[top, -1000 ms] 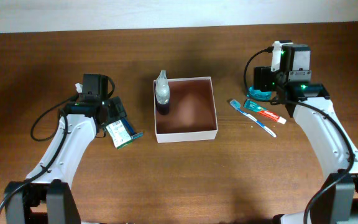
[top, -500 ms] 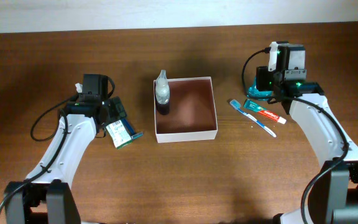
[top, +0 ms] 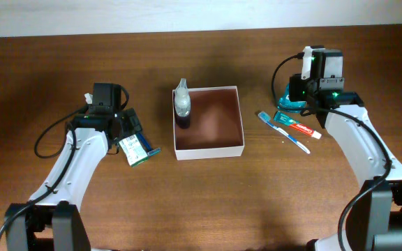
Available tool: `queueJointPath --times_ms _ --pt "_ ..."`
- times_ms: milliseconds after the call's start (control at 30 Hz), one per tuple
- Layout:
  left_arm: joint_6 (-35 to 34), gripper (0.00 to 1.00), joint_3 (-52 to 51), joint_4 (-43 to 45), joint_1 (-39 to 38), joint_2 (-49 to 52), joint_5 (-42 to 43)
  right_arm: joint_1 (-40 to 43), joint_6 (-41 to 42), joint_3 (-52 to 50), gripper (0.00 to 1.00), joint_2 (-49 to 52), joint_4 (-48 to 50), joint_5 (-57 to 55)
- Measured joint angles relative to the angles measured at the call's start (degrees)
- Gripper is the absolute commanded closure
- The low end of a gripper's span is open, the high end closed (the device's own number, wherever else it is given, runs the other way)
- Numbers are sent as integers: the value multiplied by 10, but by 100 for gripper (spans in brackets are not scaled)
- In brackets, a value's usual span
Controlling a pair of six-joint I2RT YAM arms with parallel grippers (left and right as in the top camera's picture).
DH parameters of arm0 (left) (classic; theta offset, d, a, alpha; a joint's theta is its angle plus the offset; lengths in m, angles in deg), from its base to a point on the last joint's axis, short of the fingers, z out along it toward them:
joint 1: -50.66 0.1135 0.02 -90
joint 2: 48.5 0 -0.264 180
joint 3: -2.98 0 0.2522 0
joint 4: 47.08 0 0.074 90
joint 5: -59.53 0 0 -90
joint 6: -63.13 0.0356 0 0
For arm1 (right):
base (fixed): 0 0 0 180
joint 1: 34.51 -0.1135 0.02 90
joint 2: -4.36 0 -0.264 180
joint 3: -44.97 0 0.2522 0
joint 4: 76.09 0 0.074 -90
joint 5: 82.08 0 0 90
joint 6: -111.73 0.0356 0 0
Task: Pack container
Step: 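Close the right gripper on the Listerine cap and lift, then carry the Listerine bottle left over the pink box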
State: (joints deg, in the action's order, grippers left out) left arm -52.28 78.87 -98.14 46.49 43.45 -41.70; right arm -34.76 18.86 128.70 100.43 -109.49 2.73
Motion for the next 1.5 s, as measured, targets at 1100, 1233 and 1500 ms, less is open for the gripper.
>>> queueJointPath --times_ms 1100,1233,1500 --pt "0 1 0 0 0 0 0 -127 66 49 75 -180 -87 -8" --pt "0 1 0 0 0 0 0 -163 109 49 76 -187 -100 -9" --pt "0 1 0 0 0 0 0 -257 176 49 76 -176 -73 -23"
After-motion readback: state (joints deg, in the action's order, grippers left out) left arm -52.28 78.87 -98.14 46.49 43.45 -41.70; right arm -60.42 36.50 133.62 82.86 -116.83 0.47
